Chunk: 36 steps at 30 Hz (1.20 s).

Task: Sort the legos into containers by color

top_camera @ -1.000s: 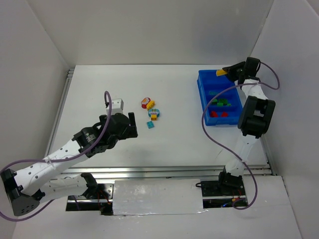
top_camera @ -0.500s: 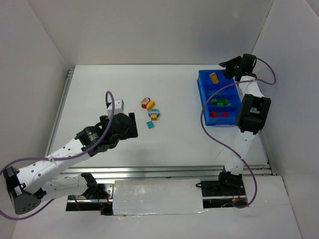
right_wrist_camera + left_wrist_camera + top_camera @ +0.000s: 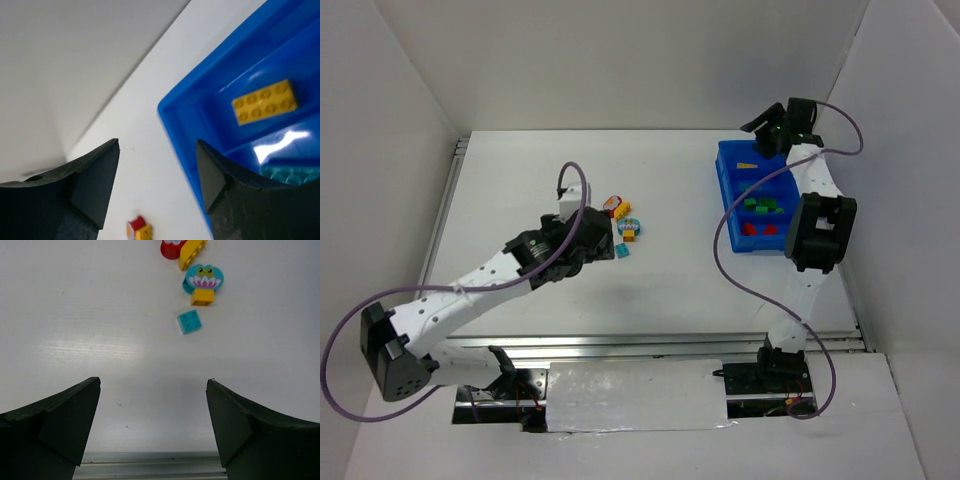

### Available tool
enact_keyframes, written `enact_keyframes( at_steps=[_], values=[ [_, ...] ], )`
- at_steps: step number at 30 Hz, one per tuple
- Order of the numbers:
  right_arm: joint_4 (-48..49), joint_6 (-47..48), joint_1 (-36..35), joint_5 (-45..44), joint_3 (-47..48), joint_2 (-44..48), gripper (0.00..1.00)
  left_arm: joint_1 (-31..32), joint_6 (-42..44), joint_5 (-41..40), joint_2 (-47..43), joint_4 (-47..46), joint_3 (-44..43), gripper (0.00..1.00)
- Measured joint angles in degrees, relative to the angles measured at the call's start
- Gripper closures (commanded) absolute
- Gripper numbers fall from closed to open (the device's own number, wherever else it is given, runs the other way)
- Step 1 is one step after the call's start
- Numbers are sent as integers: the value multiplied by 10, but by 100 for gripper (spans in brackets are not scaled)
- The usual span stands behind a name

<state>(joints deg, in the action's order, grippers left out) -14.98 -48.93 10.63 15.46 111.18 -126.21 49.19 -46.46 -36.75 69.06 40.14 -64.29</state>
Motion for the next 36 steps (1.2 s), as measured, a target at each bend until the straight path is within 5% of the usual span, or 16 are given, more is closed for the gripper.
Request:
enact_keyframes(
  at_steps=[9,13,20,27,36],
  values=[
    [-56,160,-294,-109,-119,209,26,-72,-97,-42,99,94,-165,1],
    [-96,163,-378,-162,-135,199,26,-143,-138,-48,84,130,-151,1],
    [-164,142,-487,-249,-217,157,28,-178,-153,-48,-44,150,-64,0],
    [-157,190,-536,-229,-246,112,29,-190,-93,-4,-174,95,21,1],
    [-141,218,-536,-226,-233,65,30,-191,-45,51,-178,87,47,0]
  ],
)
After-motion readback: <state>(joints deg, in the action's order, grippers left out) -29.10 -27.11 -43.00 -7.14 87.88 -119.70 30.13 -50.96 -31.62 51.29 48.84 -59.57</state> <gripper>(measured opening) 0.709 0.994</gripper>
